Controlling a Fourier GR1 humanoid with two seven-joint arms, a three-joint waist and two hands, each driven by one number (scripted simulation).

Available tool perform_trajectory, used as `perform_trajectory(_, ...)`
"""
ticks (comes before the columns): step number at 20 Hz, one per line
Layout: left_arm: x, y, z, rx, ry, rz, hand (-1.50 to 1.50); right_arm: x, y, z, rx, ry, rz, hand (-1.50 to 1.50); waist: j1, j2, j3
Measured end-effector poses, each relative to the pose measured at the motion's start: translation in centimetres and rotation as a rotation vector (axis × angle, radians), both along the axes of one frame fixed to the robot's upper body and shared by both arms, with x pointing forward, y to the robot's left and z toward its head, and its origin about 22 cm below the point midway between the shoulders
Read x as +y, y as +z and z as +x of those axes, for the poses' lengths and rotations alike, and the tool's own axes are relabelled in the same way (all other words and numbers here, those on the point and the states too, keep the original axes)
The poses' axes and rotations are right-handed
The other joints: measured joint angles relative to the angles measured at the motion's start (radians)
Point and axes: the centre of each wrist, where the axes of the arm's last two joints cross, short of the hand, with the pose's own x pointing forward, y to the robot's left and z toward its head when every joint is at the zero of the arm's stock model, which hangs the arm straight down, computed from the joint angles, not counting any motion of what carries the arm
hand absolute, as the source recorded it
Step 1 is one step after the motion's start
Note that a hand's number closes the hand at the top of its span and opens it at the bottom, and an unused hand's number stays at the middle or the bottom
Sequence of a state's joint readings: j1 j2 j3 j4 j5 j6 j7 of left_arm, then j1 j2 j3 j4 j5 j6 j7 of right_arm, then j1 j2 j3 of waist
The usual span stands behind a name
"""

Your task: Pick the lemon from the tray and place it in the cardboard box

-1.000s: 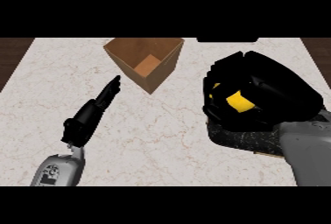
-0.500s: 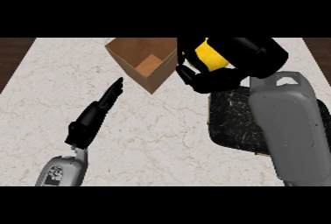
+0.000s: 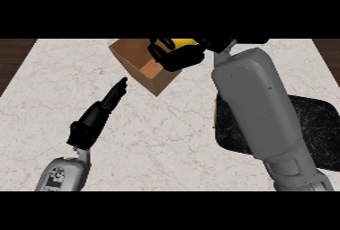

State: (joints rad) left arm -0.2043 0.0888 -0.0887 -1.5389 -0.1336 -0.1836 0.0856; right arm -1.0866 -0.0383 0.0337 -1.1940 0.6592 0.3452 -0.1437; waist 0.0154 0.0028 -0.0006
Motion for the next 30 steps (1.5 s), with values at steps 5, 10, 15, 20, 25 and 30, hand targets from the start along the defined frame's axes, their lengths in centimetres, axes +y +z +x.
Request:
perform_trajectory(5, -0.3, 0.1, -0.2, -0.004, -0.002, -0.004, 0.00, 1.3, -0.7, 2.3, -0.035, -0.049, -0.034, 1.50, 0.009, 0.003, 0.000)
perform_trajectory(10, -0.4, -0.2, -0.2, -0.008, -0.008, -0.002, 0.00, 3.3, -2.8, 3.6, -0.060, -0.068, -0.087, 1.50, 0.014, 0.005, 0.000)
perform_trajectory(15, -0.5, 0.2, 0.5, -0.013, -0.022, 0.001, 0.00, 4.5, -5.5, 4.5, -0.054, -0.097, -0.154, 1.50, 0.026, 0.009, 0.000)
perform_trajectory(20, -0.8, 0.4, 0.8, -0.018, -0.045, 0.002, 0.00, 3.8, -8.4, 5.5, 0.114, -0.148, -0.156, -1.50, 0.054, 0.018, -0.001)
perform_trajectory(25, -1.6, 0.6, 0.7, -0.020, -0.061, 0.007, 0.00, 3.0, -10.3, 6.0, 0.225, -0.143, -0.135, -1.50, 0.067, 0.021, 0.000)
perform_trajectory(30, -2.0, 1.1, 0.7, -0.022, -0.066, 0.005, 0.00, 2.1, -11.2, 6.3, 0.307, -0.110, 0.062, -1.50, 0.071, 0.023, 0.001)
